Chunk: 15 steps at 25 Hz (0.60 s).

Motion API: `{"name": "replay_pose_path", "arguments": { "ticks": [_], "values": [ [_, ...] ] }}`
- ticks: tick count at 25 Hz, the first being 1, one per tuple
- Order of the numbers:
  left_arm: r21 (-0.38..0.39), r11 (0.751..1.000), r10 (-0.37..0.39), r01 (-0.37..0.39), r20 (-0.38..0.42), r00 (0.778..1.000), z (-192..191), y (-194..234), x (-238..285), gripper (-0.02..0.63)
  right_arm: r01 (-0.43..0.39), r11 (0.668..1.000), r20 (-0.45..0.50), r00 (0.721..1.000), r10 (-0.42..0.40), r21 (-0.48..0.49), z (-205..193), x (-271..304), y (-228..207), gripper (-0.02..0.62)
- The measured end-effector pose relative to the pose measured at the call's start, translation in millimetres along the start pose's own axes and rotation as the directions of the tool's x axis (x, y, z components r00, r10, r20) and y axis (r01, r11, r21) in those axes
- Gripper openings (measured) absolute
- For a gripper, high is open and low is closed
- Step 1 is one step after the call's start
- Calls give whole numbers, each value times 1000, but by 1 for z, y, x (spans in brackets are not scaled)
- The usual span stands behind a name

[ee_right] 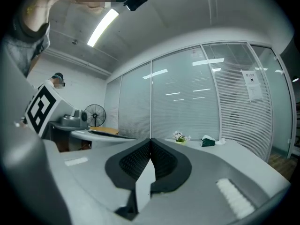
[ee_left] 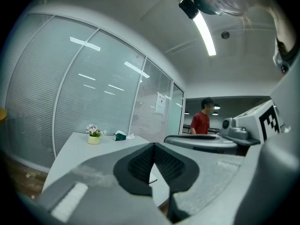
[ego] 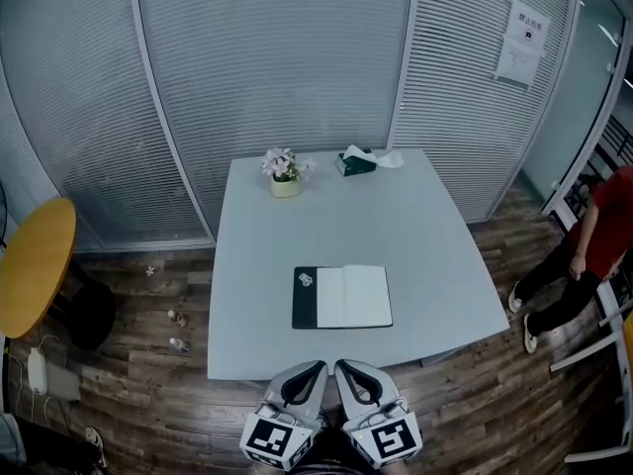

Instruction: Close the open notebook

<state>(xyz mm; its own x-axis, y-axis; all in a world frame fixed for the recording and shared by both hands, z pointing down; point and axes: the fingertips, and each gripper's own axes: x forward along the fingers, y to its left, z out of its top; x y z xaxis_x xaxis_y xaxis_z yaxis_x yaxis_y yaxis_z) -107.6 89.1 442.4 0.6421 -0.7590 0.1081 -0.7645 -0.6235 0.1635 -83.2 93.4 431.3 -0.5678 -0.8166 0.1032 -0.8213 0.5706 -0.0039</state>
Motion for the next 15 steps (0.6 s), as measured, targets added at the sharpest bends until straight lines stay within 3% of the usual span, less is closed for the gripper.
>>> {"name": "replay_pose_path", "arguments": {
  "ticks": [15],
  "values": [
    [7,999,50,-50,13,999,21,48,67,3,-57,998,-9,998,57,-10,16,66,-53,2]
  ]
}}
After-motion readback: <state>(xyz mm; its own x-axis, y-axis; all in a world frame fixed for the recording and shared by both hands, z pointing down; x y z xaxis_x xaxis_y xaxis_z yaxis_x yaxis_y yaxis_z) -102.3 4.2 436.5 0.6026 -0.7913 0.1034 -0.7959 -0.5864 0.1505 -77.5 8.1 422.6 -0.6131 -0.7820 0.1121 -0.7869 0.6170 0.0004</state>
